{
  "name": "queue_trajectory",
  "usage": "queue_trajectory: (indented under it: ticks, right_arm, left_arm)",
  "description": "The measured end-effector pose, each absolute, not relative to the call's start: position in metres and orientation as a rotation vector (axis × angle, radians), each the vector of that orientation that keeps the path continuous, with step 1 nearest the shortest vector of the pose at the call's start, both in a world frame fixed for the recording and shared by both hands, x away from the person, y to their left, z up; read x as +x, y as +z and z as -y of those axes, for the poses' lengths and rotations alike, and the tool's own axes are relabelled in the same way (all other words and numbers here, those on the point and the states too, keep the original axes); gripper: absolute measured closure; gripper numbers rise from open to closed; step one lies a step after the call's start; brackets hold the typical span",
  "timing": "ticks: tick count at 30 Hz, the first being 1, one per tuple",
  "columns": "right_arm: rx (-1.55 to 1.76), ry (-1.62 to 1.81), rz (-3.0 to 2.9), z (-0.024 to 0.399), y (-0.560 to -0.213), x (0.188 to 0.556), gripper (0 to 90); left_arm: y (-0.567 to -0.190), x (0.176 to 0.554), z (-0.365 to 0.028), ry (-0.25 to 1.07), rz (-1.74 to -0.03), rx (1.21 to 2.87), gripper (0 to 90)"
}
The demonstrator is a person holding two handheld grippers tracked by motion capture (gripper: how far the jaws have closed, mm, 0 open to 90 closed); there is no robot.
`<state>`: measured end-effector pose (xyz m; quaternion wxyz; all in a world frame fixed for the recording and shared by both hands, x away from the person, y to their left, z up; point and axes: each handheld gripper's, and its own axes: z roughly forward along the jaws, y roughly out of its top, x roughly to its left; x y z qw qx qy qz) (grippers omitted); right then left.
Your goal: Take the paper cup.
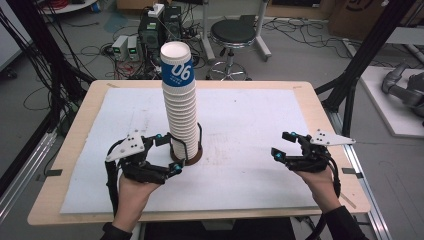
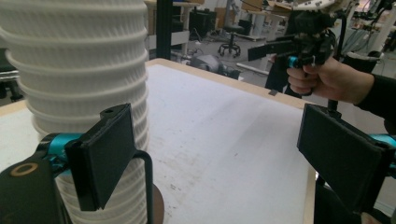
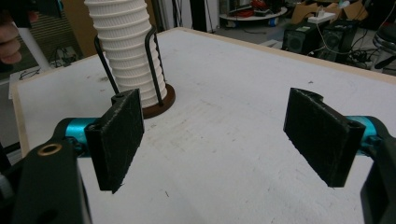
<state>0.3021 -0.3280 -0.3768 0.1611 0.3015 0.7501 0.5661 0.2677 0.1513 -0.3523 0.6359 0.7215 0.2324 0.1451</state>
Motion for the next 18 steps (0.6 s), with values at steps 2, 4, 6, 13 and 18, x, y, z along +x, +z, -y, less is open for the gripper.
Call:
queue_trajectory:
  ticks: [2,4,6,13,18]
  right_arm:
    - [0.86,1.616,-2.137,0.328,-0.377,0.302,20.7]
    - [0.863,1.617,-2.14,0.328,-0.377,0.302,20.7]
    - [0.864,1.616,-2.142,0.328,-0.377,0.302,20.6]
    - [0.865,1.617,-2.146,0.326,-0.377,0.303,20.6]
    - [0.857,1.62,-2.155,0.324,-0.378,0.305,20.7]
  left_arm:
    - [-0.347,0.267,-0.154,0.353,-0.541,1.643,10.7]
    - [-0.34,0.268,-0.157,0.383,-0.549,1.632,10.4]
    - [-0.335,0.269,-0.159,0.393,-0.55,1.631,10.2]
    - [-0.311,0.275,-0.16,0.43,-0.537,1.626,9.6]
    - [-0.3,0.281,-0.161,0.456,-0.543,1.621,8.2]
